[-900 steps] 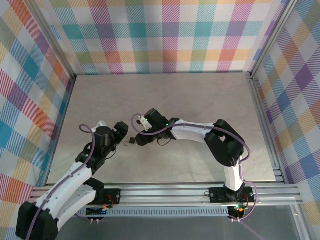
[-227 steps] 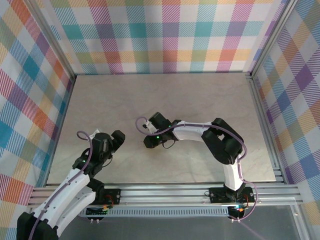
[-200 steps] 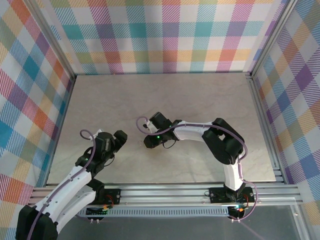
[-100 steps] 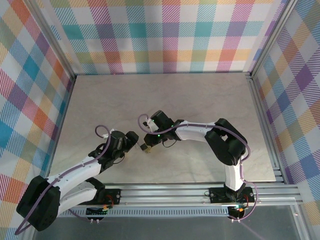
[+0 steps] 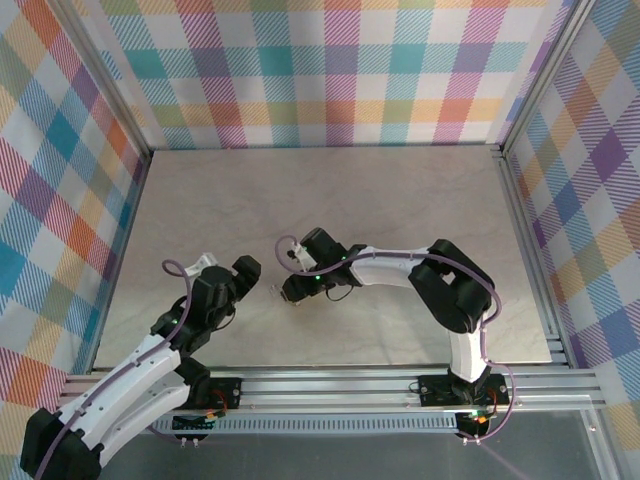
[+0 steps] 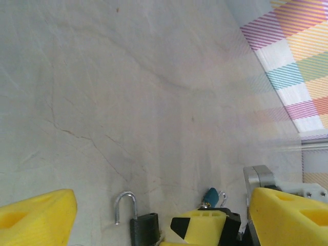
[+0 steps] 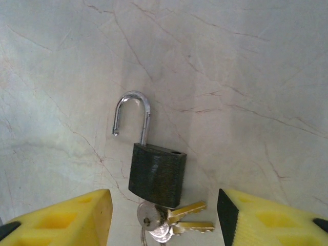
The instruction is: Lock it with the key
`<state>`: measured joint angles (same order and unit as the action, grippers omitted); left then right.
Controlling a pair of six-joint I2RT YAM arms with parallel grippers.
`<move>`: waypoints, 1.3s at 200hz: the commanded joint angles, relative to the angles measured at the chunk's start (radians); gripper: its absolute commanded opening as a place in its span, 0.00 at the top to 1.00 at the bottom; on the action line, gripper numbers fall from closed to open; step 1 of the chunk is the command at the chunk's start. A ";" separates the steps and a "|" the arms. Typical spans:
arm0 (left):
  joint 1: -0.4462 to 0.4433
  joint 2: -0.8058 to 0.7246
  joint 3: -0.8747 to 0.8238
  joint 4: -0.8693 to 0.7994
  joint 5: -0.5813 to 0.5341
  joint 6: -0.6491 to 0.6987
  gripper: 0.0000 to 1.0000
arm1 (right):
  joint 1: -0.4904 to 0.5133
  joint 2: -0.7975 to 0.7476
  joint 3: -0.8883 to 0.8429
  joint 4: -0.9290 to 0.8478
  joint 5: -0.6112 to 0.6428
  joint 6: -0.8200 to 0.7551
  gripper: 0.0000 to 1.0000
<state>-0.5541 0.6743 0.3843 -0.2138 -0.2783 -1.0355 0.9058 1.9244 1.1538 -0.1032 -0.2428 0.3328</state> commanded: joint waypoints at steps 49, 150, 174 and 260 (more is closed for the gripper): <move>-0.004 -0.104 0.042 -0.197 -0.101 0.053 0.11 | 0.084 0.038 0.078 -0.094 0.212 0.020 0.38; -0.004 -0.211 0.102 -0.342 -0.185 0.112 0.10 | 0.164 0.149 0.222 -0.272 0.482 0.006 0.42; -0.003 -0.219 0.106 -0.352 -0.195 0.120 0.10 | 0.180 0.171 0.239 -0.294 0.490 0.019 0.44; -0.003 -0.227 0.141 -0.387 -0.228 0.157 0.10 | 0.221 0.249 0.271 -0.395 0.553 0.097 0.55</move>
<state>-0.5541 0.4595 0.4923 -0.5770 -0.4736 -0.9066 1.1107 2.0922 1.4319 -0.3958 0.3096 0.3836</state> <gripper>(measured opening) 0.901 0.464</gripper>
